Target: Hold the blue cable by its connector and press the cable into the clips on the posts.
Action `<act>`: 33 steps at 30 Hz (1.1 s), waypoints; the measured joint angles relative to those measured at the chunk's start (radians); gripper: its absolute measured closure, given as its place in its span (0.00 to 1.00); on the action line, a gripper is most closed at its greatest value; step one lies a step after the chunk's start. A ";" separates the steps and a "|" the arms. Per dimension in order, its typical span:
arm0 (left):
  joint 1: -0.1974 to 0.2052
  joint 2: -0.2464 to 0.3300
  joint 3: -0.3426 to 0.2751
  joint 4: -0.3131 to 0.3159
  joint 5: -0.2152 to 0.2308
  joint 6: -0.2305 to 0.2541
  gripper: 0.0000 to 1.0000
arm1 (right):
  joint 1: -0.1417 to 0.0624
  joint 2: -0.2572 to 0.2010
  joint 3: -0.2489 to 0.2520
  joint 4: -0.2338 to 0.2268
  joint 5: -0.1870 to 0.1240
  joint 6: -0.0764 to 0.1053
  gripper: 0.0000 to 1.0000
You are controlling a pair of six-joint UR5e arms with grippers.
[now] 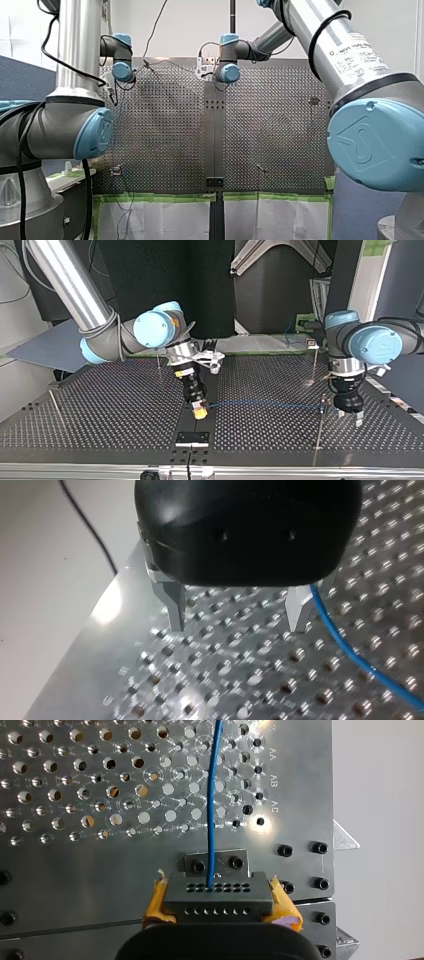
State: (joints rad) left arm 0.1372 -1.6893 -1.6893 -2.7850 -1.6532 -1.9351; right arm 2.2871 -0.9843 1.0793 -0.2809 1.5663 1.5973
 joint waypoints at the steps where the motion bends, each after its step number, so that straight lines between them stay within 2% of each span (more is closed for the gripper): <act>1: -0.005 0.005 -0.006 -0.002 -0.004 0.000 0.00 | 0.000 0.000 0.000 0.000 0.000 0.000 1.00; 6: -0.029 0.046 -0.037 -0.008 -0.030 -0.024 0.00 | 0.001 0.000 0.000 0.001 0.000 0.000 1.00; 14: -0.041 0.119 -0.097 -0.051 -0.032 -0.046 0.00 | 0.001 0.000 0.000 -0.001 0.000 0.002 1.00; 22: -0.049 0.197 -0.165 -0.091 -0.001 -0.023 0.00 | 0.003 0.001 0.000 -0.003 0.000 0.002 1.00; 27: -0.058 0.246 -0.177 -0.095 0.034 -0.025 0.00 | 0.004 0.002 0.000 -0.006 0.000 0.001 1.00; 33: -0.066 0.276 -0.178 -0.123 0.083 -0.023 0.00 | 0.005 0.003 0.000 -0.007 -0.002 0.000 1.00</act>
State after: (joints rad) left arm 0.0716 -1.4129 -1.8677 -2.9077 -1.5706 -1.9582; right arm 2.2922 -0.9811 1.0794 -0.2883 1.5648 1.5975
